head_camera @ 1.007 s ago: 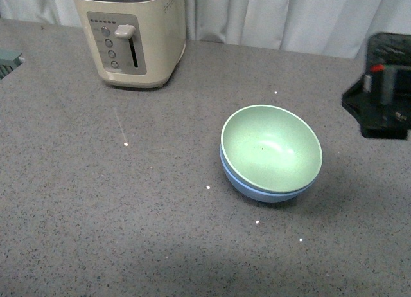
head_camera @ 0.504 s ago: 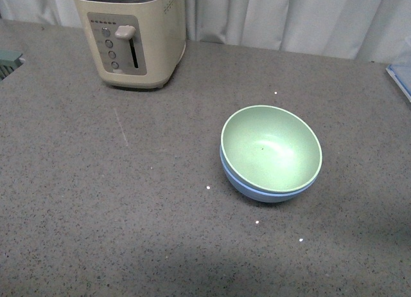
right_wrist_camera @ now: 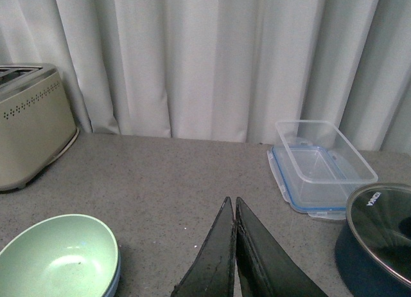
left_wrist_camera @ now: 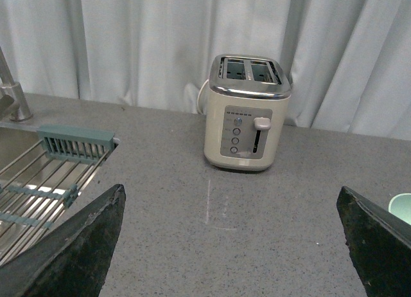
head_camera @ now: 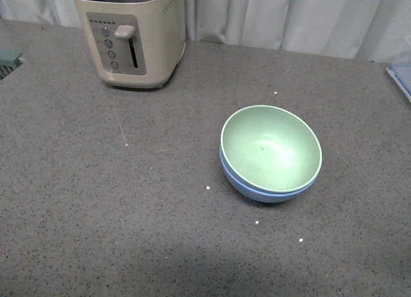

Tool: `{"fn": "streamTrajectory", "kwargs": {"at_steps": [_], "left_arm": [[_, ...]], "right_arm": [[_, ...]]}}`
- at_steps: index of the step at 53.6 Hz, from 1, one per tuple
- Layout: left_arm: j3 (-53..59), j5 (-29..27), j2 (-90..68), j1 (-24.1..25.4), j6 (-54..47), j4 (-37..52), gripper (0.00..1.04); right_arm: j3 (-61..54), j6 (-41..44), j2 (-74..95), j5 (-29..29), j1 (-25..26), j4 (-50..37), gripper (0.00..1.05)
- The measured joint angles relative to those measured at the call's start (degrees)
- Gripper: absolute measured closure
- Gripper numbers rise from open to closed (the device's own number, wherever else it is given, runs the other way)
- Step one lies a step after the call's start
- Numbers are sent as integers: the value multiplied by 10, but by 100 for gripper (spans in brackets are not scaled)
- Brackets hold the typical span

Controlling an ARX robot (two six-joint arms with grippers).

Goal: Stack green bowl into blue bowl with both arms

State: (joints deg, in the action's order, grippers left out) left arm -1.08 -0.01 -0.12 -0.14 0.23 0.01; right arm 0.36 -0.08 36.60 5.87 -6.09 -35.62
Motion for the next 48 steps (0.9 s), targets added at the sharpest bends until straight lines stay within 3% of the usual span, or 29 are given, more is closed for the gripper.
{"fn": "streamTrajectory", "kwargs": {"at_steps": [5, 9, 29, 48], "left_arm": [[0, 0, 0, 0, 0, 0, 6], [0, 0, 0, 0, 0, 0, 6], [0, 0, 0, 0, 0, 0, 6], [0, 0, 0, 0, 0, 0, 6]], "right_arm": [[0, 0, -40, -55, 44, 37, 104], [0, 0, -77, -55, 58, 70, 104], [0, 0, -202, -58, 59, 190, 104], [0, 0, -262, -58, 59, 250, 104]]}}
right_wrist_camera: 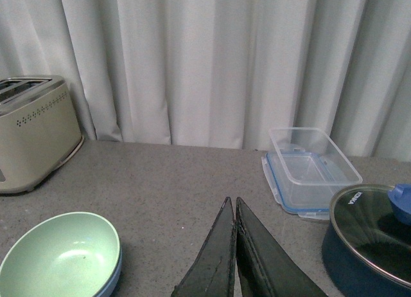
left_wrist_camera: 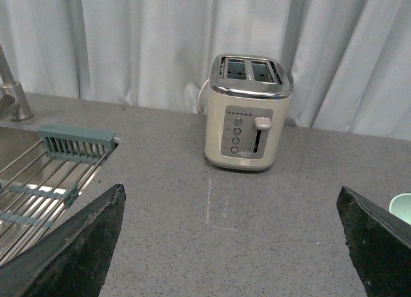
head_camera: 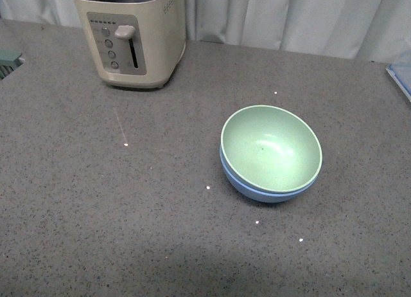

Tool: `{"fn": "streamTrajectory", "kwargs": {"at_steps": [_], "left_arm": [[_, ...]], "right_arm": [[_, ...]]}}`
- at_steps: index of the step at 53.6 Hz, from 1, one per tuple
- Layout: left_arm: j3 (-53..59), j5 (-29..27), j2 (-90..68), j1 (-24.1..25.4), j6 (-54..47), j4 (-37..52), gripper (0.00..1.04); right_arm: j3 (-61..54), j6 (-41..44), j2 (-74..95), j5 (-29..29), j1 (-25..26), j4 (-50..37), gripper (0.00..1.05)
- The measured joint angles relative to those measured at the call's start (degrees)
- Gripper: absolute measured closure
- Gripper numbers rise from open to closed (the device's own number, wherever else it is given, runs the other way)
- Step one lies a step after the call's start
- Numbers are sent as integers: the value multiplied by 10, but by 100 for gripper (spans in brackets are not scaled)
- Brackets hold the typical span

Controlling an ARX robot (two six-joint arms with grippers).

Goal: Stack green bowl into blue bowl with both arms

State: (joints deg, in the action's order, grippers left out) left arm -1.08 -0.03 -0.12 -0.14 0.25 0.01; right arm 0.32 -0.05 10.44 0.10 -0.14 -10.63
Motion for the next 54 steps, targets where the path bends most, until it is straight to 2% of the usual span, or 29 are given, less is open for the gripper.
{"fn": "streamTrajectory", "kwargs": {"at_steps": [3, 6, 9, 19, 21, 40, 49, 54], "left_arm": [[0, 0, 0, 0, 0, 0, 6], [0, 0, 0, 0, 0, 0, 6], [0, 0, 0, 0, 0, 0, 6], [0, 0, 0, 0, 0, 0, 6], [0, 0, 0, 0, 0, 0, 6], [0, 0, 0, 0, 0, 0, 6], [0, 0, 0, 0, 0, 0, 6], [0, 0, 0, 0, 0, 0, 6]], "right_arm": [[0, 0, -10, 0, 0, 11, 104], [0, 0, -59, 0, 0, 75, 104], [0, 0, -88, 0, 0, 104, 104], [0, 0, -102, -2, 0, 105, 104], [0, 0, -102, -2, 0, 105, 101], [0, 0, -102, -2, 0, 107, 44], [0, 0, -102, -2, 0, 107, 8], [0, 0, -102, -2, 0, 107, 9]]}}
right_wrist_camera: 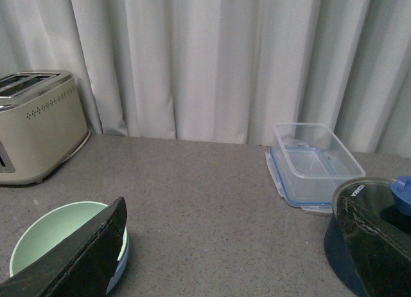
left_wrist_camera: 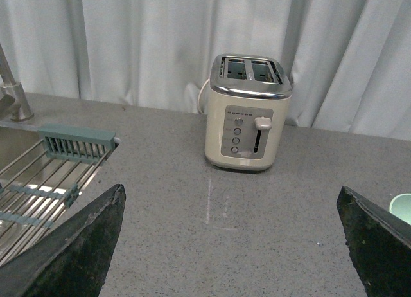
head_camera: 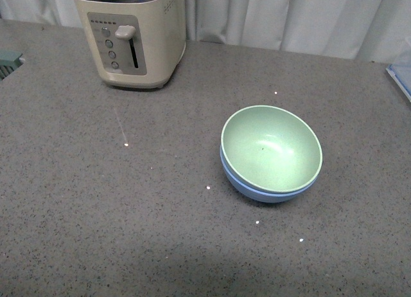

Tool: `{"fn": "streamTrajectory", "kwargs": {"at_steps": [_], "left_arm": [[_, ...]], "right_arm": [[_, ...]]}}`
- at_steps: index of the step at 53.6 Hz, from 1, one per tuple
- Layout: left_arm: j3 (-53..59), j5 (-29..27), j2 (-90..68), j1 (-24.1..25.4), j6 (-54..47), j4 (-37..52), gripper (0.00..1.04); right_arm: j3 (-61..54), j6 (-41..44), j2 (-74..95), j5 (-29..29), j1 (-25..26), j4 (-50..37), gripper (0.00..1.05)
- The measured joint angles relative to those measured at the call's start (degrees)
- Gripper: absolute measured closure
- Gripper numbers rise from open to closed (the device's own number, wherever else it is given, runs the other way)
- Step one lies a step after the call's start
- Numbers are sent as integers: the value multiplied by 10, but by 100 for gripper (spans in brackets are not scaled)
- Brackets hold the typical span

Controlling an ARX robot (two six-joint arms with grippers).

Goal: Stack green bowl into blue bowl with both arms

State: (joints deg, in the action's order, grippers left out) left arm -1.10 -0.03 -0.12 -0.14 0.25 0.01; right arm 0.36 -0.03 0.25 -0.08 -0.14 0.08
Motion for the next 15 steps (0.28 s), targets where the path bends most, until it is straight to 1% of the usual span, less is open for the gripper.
{"fn": "streamTrajectory", "kwargs": {"at_steps": [15], "left_arm": [[0, 0, 0, 0, 0, 0, 6]], "right_arm": [[0, 0, 0, 0, 0, 0, 9]]}}
